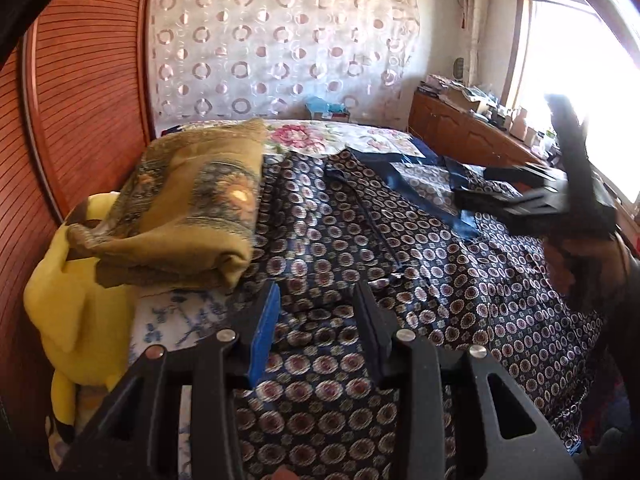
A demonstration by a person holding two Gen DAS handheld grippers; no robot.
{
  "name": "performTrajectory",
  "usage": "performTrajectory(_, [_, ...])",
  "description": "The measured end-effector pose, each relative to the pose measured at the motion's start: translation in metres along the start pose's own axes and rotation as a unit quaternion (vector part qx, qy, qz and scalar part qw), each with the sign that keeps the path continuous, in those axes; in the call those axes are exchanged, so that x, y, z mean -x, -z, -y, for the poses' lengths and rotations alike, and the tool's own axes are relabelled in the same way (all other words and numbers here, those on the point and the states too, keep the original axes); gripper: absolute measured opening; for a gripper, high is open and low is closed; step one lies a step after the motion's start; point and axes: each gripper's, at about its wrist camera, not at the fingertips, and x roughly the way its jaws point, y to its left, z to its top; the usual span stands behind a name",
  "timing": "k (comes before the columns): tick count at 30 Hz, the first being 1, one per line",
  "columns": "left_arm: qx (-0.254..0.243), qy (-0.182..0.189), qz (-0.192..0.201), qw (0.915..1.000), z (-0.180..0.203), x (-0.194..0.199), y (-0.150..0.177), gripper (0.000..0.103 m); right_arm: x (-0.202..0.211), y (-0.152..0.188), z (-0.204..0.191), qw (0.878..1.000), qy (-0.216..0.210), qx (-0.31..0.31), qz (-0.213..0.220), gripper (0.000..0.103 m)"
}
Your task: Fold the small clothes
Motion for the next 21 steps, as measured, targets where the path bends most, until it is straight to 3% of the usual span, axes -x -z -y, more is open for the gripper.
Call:
performTrajectory(6, [-0.030, 0.016, -0.027, 0.9991, 0.025, -0.032, -0.009, 0.036, 0.038, 0.044, 0.031, 0.999, 0.008, -0.048, 0.005, 0.101])
performTrajectory(11, [-0.048, 0.025, -0.047, 0.9974, 0.045, -0.055, -0.018, 0.036, 0.067, 0.076, 0.065, 0.996, 0.045, -0.078, 0.006, 0.101])
performTrajectory(17, [-0.067, 0.037, -0.067, 0.9948, 0.065, -0.076, -0.027, 0.036, 0.104, 0.119, 0.119, 0.987, 0.097, -0.131, 0.004, 0.101])
performTrajectory(21, [-0.084, 0.036, -0.077, 0.9929, 0.080, -0.089, -0.030, 0.036, 0.126, 0.141, 0.154, 0.978, 0.104, -0.181, 0.005, 0.101])
